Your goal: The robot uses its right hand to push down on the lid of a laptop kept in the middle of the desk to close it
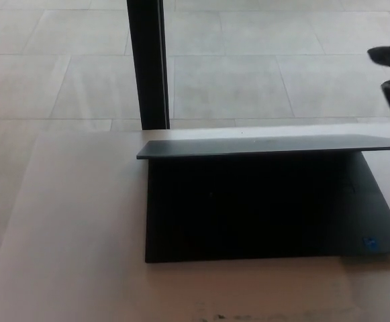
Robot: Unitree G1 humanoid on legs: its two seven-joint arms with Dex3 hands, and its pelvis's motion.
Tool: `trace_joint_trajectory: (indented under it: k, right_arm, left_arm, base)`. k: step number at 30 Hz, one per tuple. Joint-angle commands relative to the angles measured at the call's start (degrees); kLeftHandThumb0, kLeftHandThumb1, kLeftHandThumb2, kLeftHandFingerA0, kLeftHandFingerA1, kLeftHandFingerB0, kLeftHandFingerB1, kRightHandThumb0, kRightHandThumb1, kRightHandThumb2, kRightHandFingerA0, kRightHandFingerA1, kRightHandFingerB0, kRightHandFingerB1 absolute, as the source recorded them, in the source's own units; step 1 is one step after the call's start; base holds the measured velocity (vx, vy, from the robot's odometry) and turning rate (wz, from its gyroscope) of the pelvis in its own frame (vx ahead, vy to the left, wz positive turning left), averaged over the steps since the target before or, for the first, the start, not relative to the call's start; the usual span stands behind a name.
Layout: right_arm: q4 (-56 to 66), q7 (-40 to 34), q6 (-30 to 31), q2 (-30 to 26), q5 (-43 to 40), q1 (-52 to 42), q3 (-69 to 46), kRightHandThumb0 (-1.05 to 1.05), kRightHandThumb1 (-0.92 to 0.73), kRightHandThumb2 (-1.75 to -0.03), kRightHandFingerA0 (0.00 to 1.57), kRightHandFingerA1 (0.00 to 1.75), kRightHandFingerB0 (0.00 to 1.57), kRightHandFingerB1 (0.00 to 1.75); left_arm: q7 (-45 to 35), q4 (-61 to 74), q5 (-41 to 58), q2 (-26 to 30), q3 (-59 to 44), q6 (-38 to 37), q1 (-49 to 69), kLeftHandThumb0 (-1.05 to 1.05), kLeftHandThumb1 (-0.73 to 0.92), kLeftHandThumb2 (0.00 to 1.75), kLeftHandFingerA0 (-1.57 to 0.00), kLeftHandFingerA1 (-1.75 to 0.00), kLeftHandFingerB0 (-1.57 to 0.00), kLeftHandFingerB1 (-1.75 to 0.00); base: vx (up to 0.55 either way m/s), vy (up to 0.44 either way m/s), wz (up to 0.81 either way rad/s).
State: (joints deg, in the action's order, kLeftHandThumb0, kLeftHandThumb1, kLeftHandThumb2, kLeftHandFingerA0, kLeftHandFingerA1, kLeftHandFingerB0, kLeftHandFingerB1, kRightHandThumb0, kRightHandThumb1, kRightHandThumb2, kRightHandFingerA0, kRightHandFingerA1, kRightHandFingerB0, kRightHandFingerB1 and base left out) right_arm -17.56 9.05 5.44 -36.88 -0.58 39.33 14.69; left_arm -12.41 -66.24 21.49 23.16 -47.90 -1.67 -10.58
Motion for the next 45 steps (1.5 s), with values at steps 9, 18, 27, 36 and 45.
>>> trace_joint_trajectory:
  k: [9,18,27,36,45]
  right_arm:
    - [-6.98,4.21,-11.38,-1.14,25.84,-0.96,23.11,-0.92,-0.77,-0.88,0.32,0.59,0.28,0.43]
    - [-8.97,-5.66,-7.36,-2.24,28.86,-5.01,22.31,-0.81,-0.92,-0.71,0.45,0.6,0.37,0.38]
    - [-3.64,-8.07,-5.85,-4.53,30.86,-18.21,20.14,-0.79,-0.75,-1.11,0.49,0.64,0.35,0.5]
    - [-11.68,-10.48,-4.75,-0.48,31.94,-25.86,19.86,-0.71,-0.81,-0.64,0.51,0.6,0.43,0.41]
    - [-11.47,-6.54,-5.99,1.08,27.28,-26.57,13.58,-0.66,-0.78,-0.63,0.48,0.59,0.43,0.4]
  left_arm:
    - [-1.33,-0.91,3.09,2.77,-0.33,0.33,0.93,-1.05,0.6,1.25,-0.23,-0.92,-0.31,-1.28]
    - [-1.51,-0.51,3.14,3.09,-0.21,0.71,0.67,-1.05,0.78,0.8,-0.2,-0.96,-0.11,-1.56]
    - [-1.62,-1.23,3.72,3.35,0.13,0.39,1.11,-1.05,0.83,0.8,-0.15,-1.02,-0.03,-1.58]
    - [-1.08,-1.41,4.13,3.27,0.8,0.05,0.99,-1.05,0.8,0.85,-0.2,-1.02,-0.07,-1.57]
    - [-1.57,-2.13,5.26,3.86,1.5,0.49,0.64,-1.05,0.82,0.77,-0.16,-1.04,-0.05,-1.59]
  base:
    - [0.0,0.0,0.0]
    - [0.0,0.0,0.0]
    - [0.0,0.0,0.01]
    - [0.0,0.0,-0.01]
    - [0.0,0.0,0.0]
